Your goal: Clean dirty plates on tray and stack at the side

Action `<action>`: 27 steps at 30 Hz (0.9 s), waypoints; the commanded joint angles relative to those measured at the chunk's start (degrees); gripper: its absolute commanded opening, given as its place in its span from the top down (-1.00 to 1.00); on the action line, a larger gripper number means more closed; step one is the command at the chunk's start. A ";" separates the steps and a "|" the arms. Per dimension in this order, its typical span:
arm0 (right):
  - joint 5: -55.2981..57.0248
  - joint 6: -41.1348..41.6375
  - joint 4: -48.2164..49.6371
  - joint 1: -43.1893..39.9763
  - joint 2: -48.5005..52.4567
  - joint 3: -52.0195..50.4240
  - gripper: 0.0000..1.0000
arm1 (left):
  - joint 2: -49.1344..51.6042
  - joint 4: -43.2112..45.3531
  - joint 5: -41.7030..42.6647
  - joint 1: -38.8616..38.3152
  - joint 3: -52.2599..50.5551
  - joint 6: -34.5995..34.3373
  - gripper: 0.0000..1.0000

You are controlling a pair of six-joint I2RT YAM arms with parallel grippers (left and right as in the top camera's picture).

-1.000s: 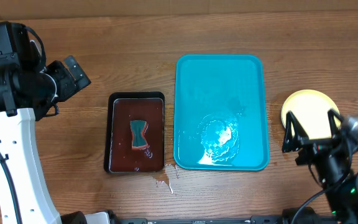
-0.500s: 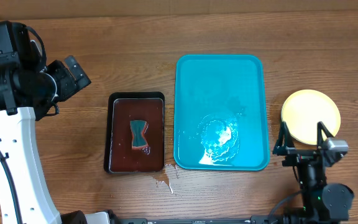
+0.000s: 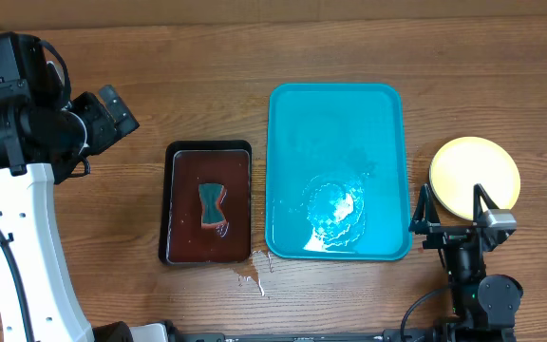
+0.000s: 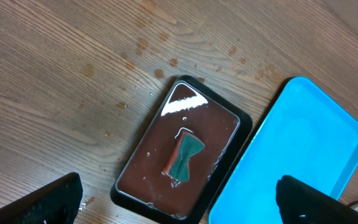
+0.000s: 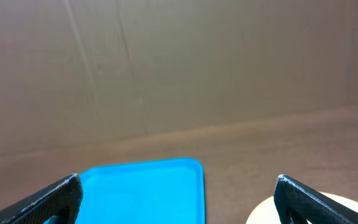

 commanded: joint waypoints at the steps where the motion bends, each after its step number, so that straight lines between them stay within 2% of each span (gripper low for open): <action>1: -0.31 -0.02 -2.67 -0.42 -0.50 -0.59 -1.00 | 0.39 0.09 0.39 -0.13 0.68 0.90 -1.00; 21: -0.09 -0.02 -4.87 -0.42 -0.28 -0.57 -1.00 | 0.28 0.17 0.04 -0.35 0.61 0.90 -1.00; 25: -0.09 -0.02 -4.87 -0.42 -0.28 -0.55 -1.00 | -1.31 -0.20 -2.47 -4.31 0.57 0.92 -0.99; 27: -0.09 -0.02 -4.87 -0.42 -0.28 -0.55 -1.00 | -3.58 0.72 -7.23 -8.11 0.26 1.75 -0.99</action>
